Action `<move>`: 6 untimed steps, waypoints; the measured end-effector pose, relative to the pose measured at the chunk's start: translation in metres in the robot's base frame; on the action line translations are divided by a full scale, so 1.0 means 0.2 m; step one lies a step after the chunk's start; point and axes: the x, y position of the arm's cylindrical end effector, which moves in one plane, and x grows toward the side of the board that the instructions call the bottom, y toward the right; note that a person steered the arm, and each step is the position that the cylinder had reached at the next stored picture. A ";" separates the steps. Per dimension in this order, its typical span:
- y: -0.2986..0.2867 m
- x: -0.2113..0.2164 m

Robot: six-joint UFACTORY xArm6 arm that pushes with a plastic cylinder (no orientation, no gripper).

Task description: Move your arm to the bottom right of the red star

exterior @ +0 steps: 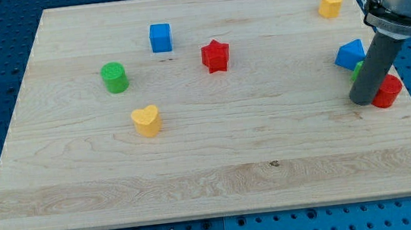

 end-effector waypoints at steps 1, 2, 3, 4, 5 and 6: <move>-0.02 0.15; -0.02 0.15; -0.02 0.15; -0.07 0.15; -0.26 0.14; -0.43 0.07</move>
